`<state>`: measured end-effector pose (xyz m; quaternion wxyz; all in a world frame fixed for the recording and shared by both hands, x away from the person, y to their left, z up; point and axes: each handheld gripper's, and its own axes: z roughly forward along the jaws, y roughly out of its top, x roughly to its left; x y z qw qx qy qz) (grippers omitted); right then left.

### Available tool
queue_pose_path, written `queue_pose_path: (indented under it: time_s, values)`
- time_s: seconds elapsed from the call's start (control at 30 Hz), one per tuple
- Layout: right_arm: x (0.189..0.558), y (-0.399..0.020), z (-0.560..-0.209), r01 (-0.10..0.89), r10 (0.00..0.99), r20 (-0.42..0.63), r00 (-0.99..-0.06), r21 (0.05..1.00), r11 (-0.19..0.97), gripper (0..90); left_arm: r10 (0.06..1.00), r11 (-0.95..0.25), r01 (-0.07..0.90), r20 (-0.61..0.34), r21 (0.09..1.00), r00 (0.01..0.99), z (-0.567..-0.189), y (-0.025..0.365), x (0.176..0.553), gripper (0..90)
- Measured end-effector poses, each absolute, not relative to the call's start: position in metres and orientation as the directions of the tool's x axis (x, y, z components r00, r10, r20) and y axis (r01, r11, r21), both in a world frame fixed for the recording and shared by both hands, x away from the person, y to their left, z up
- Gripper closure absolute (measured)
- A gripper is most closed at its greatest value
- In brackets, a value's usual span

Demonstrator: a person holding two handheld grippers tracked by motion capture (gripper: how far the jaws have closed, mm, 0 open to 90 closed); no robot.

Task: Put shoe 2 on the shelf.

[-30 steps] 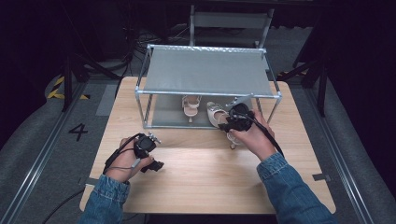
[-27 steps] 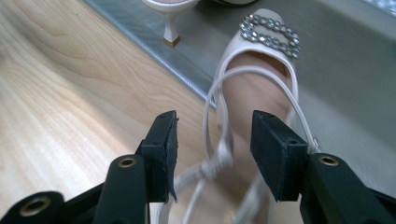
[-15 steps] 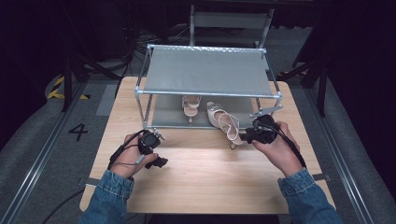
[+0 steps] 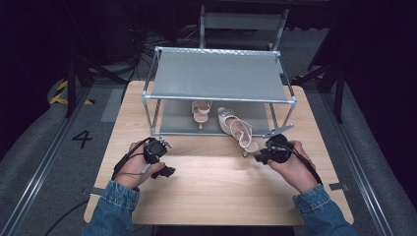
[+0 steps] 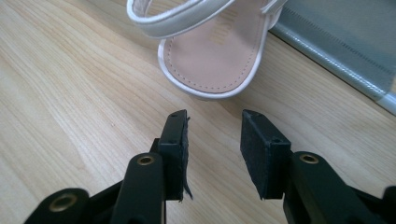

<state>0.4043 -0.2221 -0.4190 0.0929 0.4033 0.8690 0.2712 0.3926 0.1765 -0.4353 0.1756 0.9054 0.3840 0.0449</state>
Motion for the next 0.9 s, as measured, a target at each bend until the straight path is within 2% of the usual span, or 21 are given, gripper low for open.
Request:
queue_pose_path:
  time_s: [0.17, 0.33, 0.5, 0.77, 0.9]
  values:
    - [0.407, -0.217, -0.431, 0.636, 0.75, 0.08, -0.656, 0.593, 0.494, 60.8, 0.714, -0.639, 0.684, -0.059, 0.352, 0.698, -0.437, 0.177, 0.393, 21.1]
    - [0.411, -0.213, -0.442, 0.61, 0.744, 0.057, -0.666, 0.615, 0.499, 63.1, 0.716, -0.636, 0.686, -0.061, 0.352, 0.695, -0.437, 0.176, 0.393, 21.2]
    - [0.416, -0.211, -0.458, 0.623, 0.752, 0.095, -0.653, 0.632, 0.461, 65.9, 0.701, -0.651, 0.672, -0.059, 0.352, 0.711, -0.438, 0.172, 0.393, 21.2]
    - [0.418, -0.206, -0.463, 0.607, 0.758, 0.118, -0.642, 0.682, 0.408, 77.8, 0.698, -0.655, 0.662, -0.045, 0.365, 0.715, -0.437, 0.168, 0.393, 21.3]
    - [0.417, -0.204, -0.458, 0.602, 0.756, 0.124, -0.643, 0.691, 0.399, 78.4, 0.696, -0.658, 0.66, -0.042, 0.363, 0.717, -0.438, 0.167, 0.392, 21.2]
